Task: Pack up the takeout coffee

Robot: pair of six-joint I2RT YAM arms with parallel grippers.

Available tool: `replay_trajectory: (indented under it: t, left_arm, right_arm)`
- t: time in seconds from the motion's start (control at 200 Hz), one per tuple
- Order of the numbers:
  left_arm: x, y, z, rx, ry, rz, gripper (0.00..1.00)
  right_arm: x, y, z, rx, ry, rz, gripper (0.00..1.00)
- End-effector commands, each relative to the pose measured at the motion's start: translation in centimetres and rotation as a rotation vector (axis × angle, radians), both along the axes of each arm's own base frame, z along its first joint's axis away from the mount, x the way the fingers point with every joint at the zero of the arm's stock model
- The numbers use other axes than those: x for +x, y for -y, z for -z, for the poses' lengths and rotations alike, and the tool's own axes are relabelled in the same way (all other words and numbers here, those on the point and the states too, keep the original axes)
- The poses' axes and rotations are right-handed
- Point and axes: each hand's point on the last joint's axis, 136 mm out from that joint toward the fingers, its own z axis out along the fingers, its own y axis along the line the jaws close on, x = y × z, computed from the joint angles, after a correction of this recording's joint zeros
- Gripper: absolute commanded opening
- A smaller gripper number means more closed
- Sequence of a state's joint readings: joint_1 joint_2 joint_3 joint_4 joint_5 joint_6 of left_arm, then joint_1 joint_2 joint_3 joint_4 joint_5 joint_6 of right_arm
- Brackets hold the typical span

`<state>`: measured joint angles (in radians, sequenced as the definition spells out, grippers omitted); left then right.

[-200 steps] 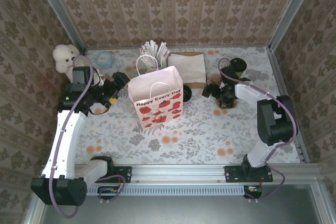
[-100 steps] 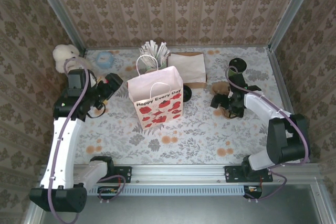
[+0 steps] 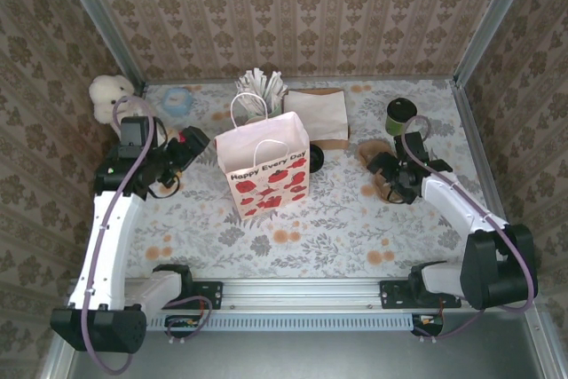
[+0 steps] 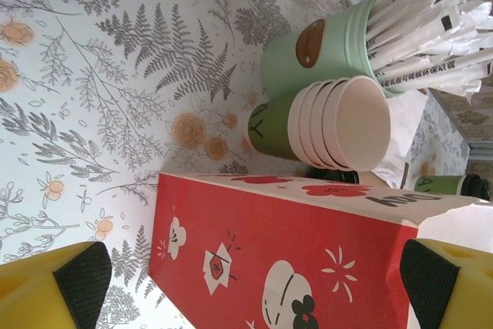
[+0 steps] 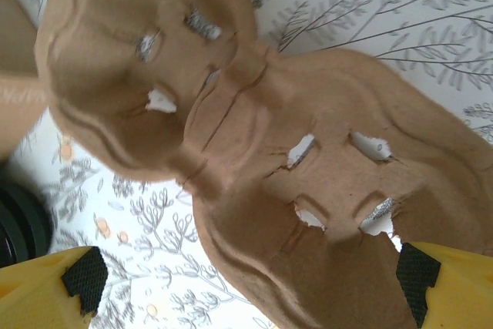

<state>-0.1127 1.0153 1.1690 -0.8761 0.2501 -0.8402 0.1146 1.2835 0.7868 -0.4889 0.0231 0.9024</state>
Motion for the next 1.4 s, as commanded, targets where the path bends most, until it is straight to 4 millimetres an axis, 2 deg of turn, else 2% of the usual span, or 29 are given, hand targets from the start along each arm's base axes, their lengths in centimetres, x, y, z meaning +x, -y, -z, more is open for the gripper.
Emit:
replay_trajectory:
  t: [0.0, 0.11, 0.21, 0.27, 0.345, 0.45, 0.575, 0.725, 0.99, 1.095, 1.395]
  left_arm:
    - [0.3, 1.0, -0.4, -0.019, 0.04, 0.049, 1.0]
    - [0.4, 1.1, -0.2, -0.025, 0.051, 0.051, 1.0]
    - [0.2, 0.5, 0.2, 0.005, 0.045, 0.03, 1.0]
    - [0.1, 0.4, 0.1, 0.019, 0.05, 0.03, 1.0]
    - [0.2, 0.3, 0.0, 0.026, 0.057, 0.033, 1.0]
    - [0.3, 0.2, 0.2, 0.035, 0.055, 0.034, 1.0]
    - [0.6, 0.4, 0.4, 0.026, 0.054, 0.038, 1.0]
    - [0.1, 0.3, 0.3, 0.028, 0.053, 0.045, 1.0]
    - [-0.7, -0.5, 0.9, 0.05, 0.05, 0.012, 1.0]
    - [-0.8, -0.6, 1.2, 0.053, 0.04, 0.01, 1.0]
    - [-0.6, -0.5, 1.2, 0.049, 0.045, 0.013, 1.0]
  right_arm:
    - [0.3, 1.5, -0.4, -0.009, 0.001, 0.165, 1.0]
    - [-0.1, 2.3, 0.4, -0.068, -0.073, 0.191, 1.0]
    - [0.3, 2.2, 0.5, -0.06, -0.084, 0.204, 1.0]
    - [0.8, 1.6, 1.2, -0.022, -0.094, 0.229, 0.92]
    - [1.7, 0.7, 0.5, 0.018, -0.069, 0.253, 0.83]
    - [3.0, 0.1, -0.8, 0.007, -0.049, 0.253, 0.83]
    - [4.2, 0.3, 0.3, -0.001, -0.091, 0.313, 0.84]
    - [5.3, -0.4, 2.4, 0.039, -0.14, 0.37, 0.84]
    - [5.3, 0.0, 5.4, -0.006, -0.212, 0.41, 0.8]
    - [5.3, -0.3, 6.3, 0.003, -0.221, 0.407, 0.71]
    - [4.8, 0.0, 6.3, -0.014, -0.209, 0.418, 0.56]
